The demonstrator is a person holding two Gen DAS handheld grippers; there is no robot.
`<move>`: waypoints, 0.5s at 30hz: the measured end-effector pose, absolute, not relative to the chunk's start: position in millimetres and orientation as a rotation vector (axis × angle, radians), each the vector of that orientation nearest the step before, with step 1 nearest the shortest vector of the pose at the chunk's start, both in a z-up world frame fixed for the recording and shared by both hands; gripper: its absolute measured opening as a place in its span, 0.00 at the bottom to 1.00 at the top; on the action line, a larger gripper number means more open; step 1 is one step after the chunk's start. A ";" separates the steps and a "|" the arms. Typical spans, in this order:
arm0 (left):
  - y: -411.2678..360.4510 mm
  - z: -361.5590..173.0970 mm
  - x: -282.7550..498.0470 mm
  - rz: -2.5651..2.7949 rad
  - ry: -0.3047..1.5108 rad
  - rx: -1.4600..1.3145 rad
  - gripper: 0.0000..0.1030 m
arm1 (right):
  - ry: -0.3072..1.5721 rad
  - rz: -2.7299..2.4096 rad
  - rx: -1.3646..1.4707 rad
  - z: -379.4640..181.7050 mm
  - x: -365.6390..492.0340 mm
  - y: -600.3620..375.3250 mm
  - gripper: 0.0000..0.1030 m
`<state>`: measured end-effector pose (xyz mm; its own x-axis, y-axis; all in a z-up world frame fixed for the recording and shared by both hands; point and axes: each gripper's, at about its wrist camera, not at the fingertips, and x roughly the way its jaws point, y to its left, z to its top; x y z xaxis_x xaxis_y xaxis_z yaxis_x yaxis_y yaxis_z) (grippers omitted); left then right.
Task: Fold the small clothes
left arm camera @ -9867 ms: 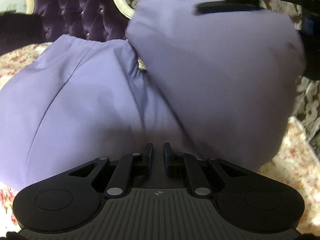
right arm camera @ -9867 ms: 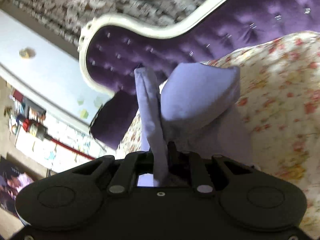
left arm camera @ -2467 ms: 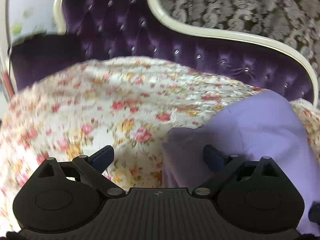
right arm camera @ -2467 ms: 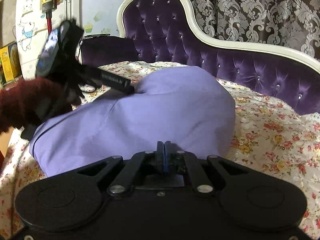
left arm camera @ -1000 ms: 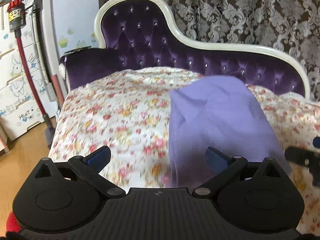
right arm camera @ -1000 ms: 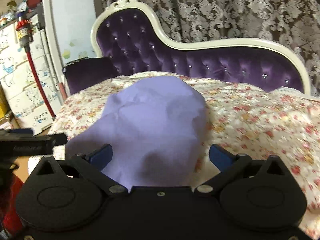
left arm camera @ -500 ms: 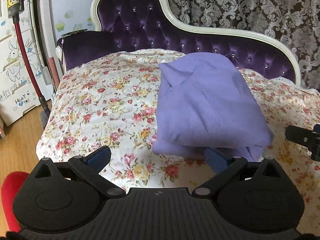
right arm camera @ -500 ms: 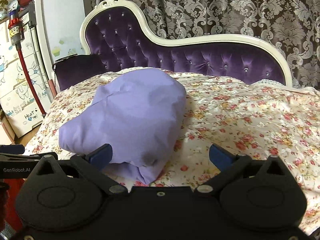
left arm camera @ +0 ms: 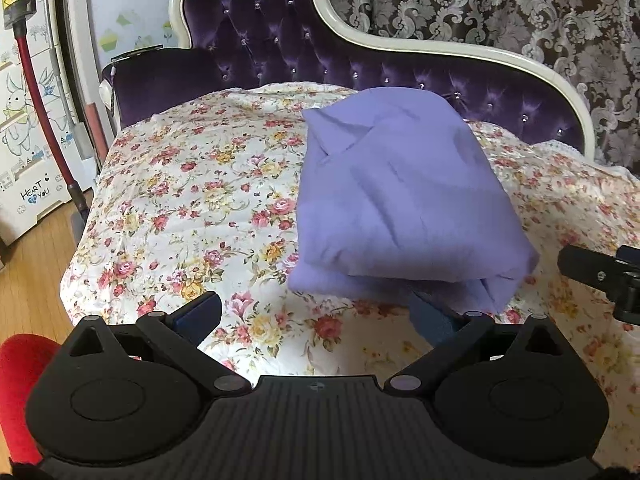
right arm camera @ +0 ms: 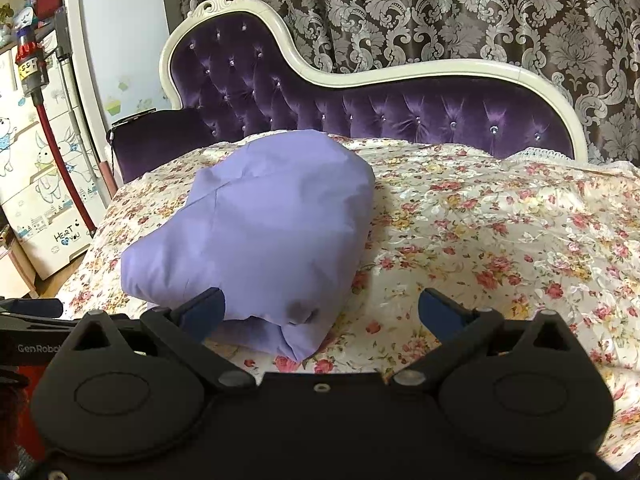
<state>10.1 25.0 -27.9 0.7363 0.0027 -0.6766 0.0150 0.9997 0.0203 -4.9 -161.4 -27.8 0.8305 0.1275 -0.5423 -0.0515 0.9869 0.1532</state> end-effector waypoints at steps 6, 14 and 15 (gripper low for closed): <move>22.7 -30.4 10.9 -0.015 0.759 0.023 0.99 | 0.593 0.097 0.136 -29.8 -3.5 -159.4 1.00; 22.4 -34.5 11.0 -0.014 0.778 0.015 0.99 | 0.615 0.101 0.136 -33.8 -2.8 -157.3 1.00; 22.5 -35.6 10.7 -0.013 0.781 0.016 0.99 | 0.619 0.102 0.136 -34.4 -3.2 -156.2 1.00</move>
